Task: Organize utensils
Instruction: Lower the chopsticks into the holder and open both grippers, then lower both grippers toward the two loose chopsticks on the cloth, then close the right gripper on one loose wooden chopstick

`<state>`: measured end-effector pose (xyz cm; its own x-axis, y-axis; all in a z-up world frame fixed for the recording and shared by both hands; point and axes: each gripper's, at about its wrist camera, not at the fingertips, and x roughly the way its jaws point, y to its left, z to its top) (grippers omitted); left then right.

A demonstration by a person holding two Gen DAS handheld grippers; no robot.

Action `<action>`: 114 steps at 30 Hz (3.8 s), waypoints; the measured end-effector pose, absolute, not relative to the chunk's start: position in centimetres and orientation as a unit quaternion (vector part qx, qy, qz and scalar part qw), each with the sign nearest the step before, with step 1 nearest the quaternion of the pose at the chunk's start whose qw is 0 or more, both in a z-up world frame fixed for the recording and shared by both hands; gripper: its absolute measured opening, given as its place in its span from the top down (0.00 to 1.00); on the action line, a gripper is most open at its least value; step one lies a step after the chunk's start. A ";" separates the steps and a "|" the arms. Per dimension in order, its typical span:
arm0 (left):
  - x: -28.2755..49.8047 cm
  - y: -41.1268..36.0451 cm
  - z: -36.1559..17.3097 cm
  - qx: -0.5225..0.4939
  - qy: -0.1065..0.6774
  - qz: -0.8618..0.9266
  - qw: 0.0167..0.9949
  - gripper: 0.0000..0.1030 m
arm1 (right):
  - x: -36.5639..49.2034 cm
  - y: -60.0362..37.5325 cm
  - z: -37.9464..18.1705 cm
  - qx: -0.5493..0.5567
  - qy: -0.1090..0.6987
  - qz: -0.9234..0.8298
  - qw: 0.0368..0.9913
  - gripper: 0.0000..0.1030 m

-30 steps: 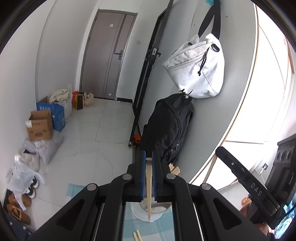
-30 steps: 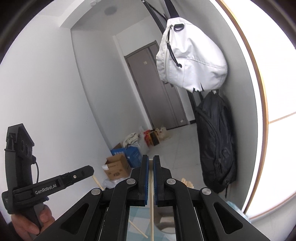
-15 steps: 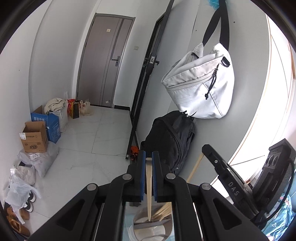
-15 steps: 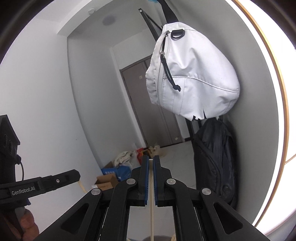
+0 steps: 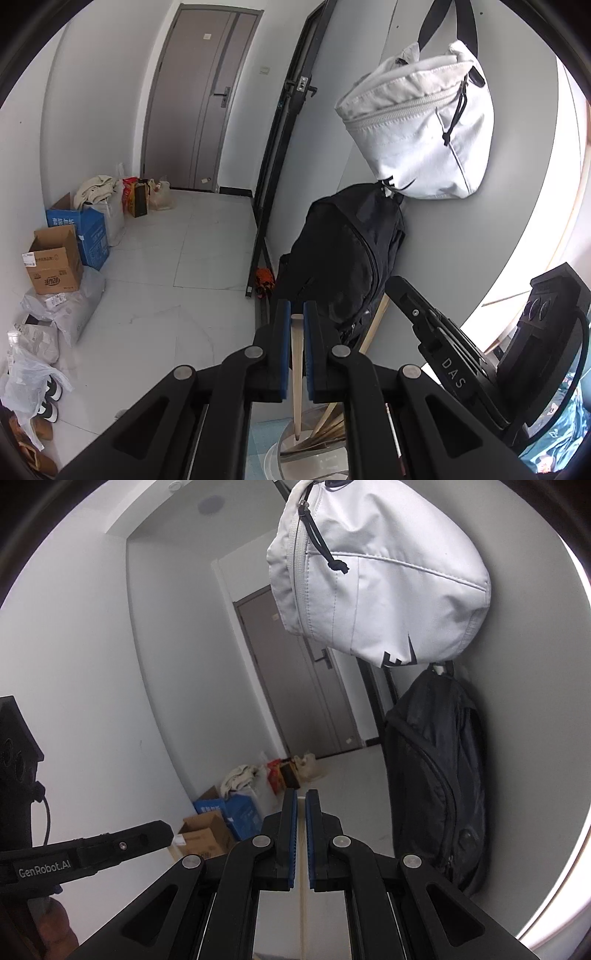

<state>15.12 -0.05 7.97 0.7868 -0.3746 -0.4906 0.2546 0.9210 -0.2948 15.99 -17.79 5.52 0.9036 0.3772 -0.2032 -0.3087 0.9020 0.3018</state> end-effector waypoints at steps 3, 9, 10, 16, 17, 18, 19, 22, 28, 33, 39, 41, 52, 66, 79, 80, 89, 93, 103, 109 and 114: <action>15.4 -0.5 7.6 -0.098 0.285 -0.174 0.937 0.98 | 15.7 -17.9 4.7 0.131 0.138 0.182 0.965 0.97; 15.7 -1.2 6.4 -0.095 0.301 -0.199 0.928 0.97 | 14.6 -18.5 3.1 0.130 0.159 0.194 0.959 0.97; 15.7 -1.4 6.1 -0.093 0.304 -0.204 0.926 0.98 | 14.2 -18.7 3.0 0.129 0.162 0.196 0.958 0.97; 15.4 -2.8 4.8 -0.075 0.320 -0.234 0.915 0.97 | 12.3 -19.7 1.6 0.128 0.200 0.216 0.947 0.96; 15.3 -2.9 4.6 -0.070 0.324 -0.237 0.913 0.97 | 12.1 -19.8 1.2 0.126 0.210 0.219 0.944 0.96; 15.3 -3.1 4.4 -0.064 0.328 -0.240 0.912 0.97 | 11.8 -19.9 1.0 0.125 0.215 0.217 0.944 0.96; 15.2 -3.3 4.1 -0.057 0.332 -0.240 0.911 0.97 | 11.6 -20.0 0.7 0.125 0.222 0.215 0.943 0.96; 15.0 -2.9 2.6 -0.066 0.350 -0.237 0.904 0.97 | 11.5 -20.7 -0.1 0.141 0.252 0.222 0.932 0.94; 14.2 -1.5 1.9 -0.121 0.382 -0.253 0.881 0.96 | 9.9 -21.7 -0.3 0.158 0.269 0.224 0.923 0.91; 12.2 -0.5 2.7 -0.129 0.379 -0.232 0.887 0.64 | 7.5 -22.7 -0.1 0.169 0.266 0.211 0.925 0.62; 9.3 0.4 3.1 -0.141 0.363 -0.194 0.900 0.41 | 4.7 -23.0 1.1 0.161 0.259 0.203 0.931 0.36; 8.4 0.4 3.3 -0.142 0.364 -0.184 0.902 0.41 | 3.8 -23.2 1.6 0.158 0.253 0.201 0.933 0.30; 3.9 -0.1 5.4 -0.114 0.349 -0.140 0.920 0.40 | 0.0 -22.3 3.5 0.132 0.236 0.204 0.941 0.12; -0.5 2.1 2.4 -0.140 0.331 -0.096 0.928 0.22 | -3.9 -19.4 1.4 0.103 0.267 0.227 0.931 0.04; -1.3 2.5 -3.6 -0.126 0.352 -0.070 0.925 0.15 | -3.9 -16.4 -4.1 0.037 0.345 0.225 0.911 0.02; -1.4 2.7 -4.0 -0.125 0.356 -0.069 0.924 0.15 | -3.5 -16.3 -4.5 0.033 0.357 0.224 0.906 0.03; 0.6 5.7 -7.8 -0.172 0.427 -0.035 0.887 0.15 | 0.3 -13.2 -10.1 -0.021 0.496 0.245 0.833 0.39; 1.1 7.1 -9.3 -0.176 0.449 -0.009 0.876 0.15 | 2.3 -11.5 -12.9 -0.052 0.540 0.238 0.806 0.54; 1.4 9.1 -10.7 -0.210 0.482 -0.013 0.851 0.15 | 4.5 -8.4 -16.1 -0.125 0.577 0.199 0.782 0.75; 1.6 9.9 -11.1 -0.228 0.492 -0.018 0.840 0.15 | 4.5 -7.1 -15.9 -0.160 0.573 0.178 0.784 0.77; 1.6 10.2 -10.8 -0.225 0.486 -0.020 0.844 0.15 | 5.3 -6.2 -15.8 -0.156 0.574 0.171 0.786 0.77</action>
